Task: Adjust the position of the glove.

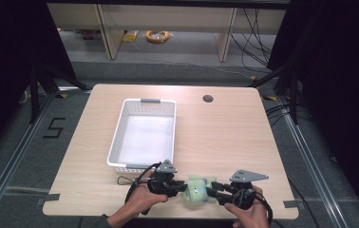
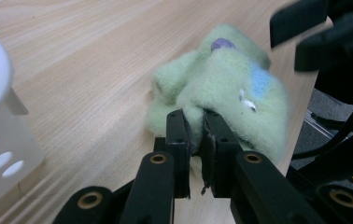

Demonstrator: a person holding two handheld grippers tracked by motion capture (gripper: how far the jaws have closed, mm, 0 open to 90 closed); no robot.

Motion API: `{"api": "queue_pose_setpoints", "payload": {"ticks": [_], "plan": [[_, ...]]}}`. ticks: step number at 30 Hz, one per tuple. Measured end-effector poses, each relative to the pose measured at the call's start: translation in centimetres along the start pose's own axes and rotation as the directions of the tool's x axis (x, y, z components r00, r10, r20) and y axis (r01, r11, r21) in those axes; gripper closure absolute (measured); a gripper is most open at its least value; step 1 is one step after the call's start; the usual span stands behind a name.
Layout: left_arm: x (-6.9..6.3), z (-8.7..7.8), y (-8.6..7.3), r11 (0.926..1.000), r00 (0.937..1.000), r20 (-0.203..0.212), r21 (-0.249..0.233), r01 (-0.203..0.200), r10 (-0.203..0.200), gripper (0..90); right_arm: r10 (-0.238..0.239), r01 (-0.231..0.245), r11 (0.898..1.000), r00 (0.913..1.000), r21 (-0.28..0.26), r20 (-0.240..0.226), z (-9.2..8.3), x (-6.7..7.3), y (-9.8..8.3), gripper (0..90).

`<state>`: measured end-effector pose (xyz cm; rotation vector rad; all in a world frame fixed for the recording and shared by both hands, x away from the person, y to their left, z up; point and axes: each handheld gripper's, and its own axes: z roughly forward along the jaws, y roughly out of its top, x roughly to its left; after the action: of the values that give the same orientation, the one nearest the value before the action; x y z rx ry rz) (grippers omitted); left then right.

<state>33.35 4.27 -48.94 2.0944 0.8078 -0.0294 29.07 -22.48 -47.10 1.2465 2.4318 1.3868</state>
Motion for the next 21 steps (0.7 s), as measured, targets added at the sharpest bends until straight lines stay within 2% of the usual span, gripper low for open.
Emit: {"api": "queue_pose_setpoints", "payload": {"ticks": [1,2,3,6,8,10,11,12,13,14,15,16,17,19,20,21], "plan": [[0.0,0.0,0.0,1.0,1.0,0.002,0.002,0.0,0.0,81.1,-0.037,0.037,0.999,0.9986,-0.002,0.038,-0.3,-0.4,0.1,65.5],[0.1,0.0,0.0,1.0,1.0,0.006,0.002,-0.008,0.007,80.8,-0.038,0.036,0.999,0.9958,0.024,0.084,-0.7,-1.0,0.1,64.8],[0.1,0.0,0.0,1.0,1.0,0.003,0.003,-0.001,0.001,80.7,-0.024,0.019,0.998,0.9957,0.061,0.089,-0.8,-1.1,-0.1,64.5],[0.1,0.0,0.0,1.0,1.0,0.003,0.004,0.0,0.0,80.5,-0.004,-0.002,0.998,0.9965,0.067,0.083,-0.6,-1.5,-0.6,64.0],[0.1,0.2,-0.1,1.0,0.9999,0.009,-0.002,0.009,-0.009,80.5,-0.002,-0.005,0.994,0.9979,0.105,0.065,-0.1,-1.7,-1.0,65.7],[0.2,0.1,-0.1,1.0,0.9999,0.009,0.001,0.007,-0.007,80.6,-0.034,0.026,0.99,0.9978,0.139,0.057,0.3,-1.6,-1.1,70.1],[0.2,0.1,-0.1,1.0,0.9999,0.009,0.001,0.007,-0.007,80.7,-0.034,0.026,0.99,0.9978,0.139,0.057,0.3,-1.6,-1.1,70.1],[0.2,0.1,-0.1,1.0,1.0,0.007,0.001,0.006,-0.006,80.7,-0.065,0.054,0.986,0.9958,0.16,0.065,0.5,-1.6,-1.1,75.2],[0.2,0.1,-0.1,0.9999,0.9999,0.006,-0.002,0.01,-0.01,80.9,-0.061,0.051,0.982,0.9967,0.183,0.054,0.7,-1.5,-1.1,79.0],[0.1,0.1,-0.1,1.0,1.0,0.003,-0.002,0.005,-0.005,81.3,-0.097,0.088,0.982,0.9942,0.17,0.048,0.7,-1.9,-1.1,85.4],[0.1,0.0,0.0,1.0,1.0,0.007,-0.005,0.0,0.0,81.6,-0.067,0.059,0.983,0.9968,0.176,0.043,0.6,-1.6,-1.1,86.1],[0.0,-0.1,0.0,0.9999,1.0,0.005,-0.009,0.005,-0.005,81.6,-0.067,0.059,0.983,0.9968,0.176,0.043,0.6,-1.6,-1.1,86.1],[-0.1,-0.2,0.2,0.9998,1.0,0.006,-0.019,0.001,0.0,81.9,-0.109,0.101,0.981,0.9934,0.167,0.038,0.3,-1.8,-0.9,86.4],[-0.2,-0.7,0.7,0.9995,0.9999,0.01,-0.032,-0.002,0.002,82.3,-0.103,0.099,0.985,0.9946,0.139,0.017,-0.7,-0.9,-0.8,86.7],[-0.2,-0.7,0.7,0.9995,0.9999,0.01,-0.032,-0.002,0.002,82.3,-0.103,0.099,0.985,0.9946,0.139,0.017,-0.7,-0.9,-0.8,86.7],[-0.3,-0.9,0.9,0.9993,0.9999,0.003,-0.036,0.011,-0.011,82.3,-0.098,0.098,0.987,0.9952,0.125,-0.006,-0.8,-0.7,-0.9,86.7]]}}
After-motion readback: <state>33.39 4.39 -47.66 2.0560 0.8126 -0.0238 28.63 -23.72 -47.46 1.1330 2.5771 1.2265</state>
